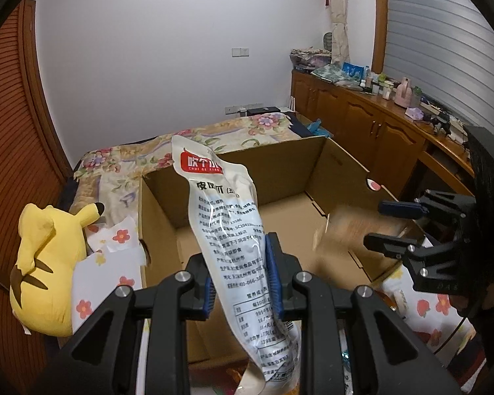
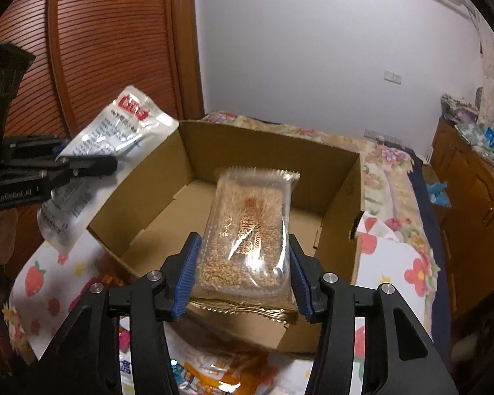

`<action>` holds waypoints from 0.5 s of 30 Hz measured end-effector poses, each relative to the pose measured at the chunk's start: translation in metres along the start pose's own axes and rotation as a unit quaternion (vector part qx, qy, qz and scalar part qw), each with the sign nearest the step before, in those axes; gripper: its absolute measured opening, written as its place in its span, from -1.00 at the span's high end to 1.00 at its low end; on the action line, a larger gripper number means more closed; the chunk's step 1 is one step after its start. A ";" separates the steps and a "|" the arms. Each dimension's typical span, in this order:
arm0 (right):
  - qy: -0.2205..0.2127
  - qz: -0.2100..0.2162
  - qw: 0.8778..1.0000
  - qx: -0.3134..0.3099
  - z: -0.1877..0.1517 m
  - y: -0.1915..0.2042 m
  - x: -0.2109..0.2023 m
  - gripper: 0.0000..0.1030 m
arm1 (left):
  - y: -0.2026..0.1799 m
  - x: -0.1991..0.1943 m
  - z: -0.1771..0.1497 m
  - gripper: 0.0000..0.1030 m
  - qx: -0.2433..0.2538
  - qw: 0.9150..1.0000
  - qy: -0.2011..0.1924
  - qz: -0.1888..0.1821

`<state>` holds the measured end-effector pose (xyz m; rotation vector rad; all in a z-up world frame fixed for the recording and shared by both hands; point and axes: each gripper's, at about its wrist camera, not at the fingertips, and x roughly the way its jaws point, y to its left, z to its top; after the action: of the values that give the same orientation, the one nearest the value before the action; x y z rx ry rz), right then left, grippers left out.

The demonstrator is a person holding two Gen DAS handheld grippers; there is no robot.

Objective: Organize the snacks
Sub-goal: 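Open the right gripper to drop the golden bag while the left gripper releases the white packet into the box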

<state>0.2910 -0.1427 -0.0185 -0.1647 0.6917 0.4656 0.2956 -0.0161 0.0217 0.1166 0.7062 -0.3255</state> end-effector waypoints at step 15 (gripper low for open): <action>0.006 0.003 1.000 0.000 -0.006 -0.011 -0.007 -0.09 | 0.006 0.049 0.007 0.55 0.002 0.999 0.033 0.014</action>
<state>0.2878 -0.1563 -0.0183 -0.1656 0.7043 0.4706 0.3373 -0.0249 -0.0050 0.1412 0.7690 -0.2964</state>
